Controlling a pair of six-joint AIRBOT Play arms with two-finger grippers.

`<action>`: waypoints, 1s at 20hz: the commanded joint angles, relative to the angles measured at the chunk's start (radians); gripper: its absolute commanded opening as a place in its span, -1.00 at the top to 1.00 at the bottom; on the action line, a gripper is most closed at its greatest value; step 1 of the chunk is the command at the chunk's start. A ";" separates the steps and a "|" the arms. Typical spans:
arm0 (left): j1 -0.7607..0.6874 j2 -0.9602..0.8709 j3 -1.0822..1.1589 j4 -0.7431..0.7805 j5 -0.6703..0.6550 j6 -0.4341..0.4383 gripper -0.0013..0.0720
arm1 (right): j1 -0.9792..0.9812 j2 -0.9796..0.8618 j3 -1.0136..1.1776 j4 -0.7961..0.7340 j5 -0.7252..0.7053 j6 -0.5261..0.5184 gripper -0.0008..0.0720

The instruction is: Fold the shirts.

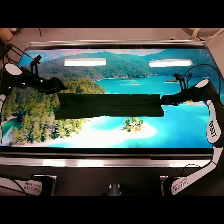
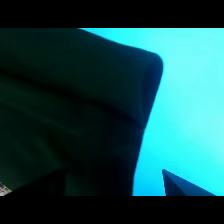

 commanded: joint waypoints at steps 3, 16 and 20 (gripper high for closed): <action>-0.087 0.028 0.001 0.000 0.007 0.004 -0.45 | 0.070 -0.077 0.002 0.092 0.011 0.081 -0.51; -0.495 -0.234 -0.015 -0.336 0.388 -0.003 0.88 | 0.111 0.311 0.002 0.201 0.129 0.098 0.92; -0.571 -0.309 -0.015 -0.492 0.472 -0.003 0.88 | 0.164 0.436 0.002 0.208 0.140 0.184 0.92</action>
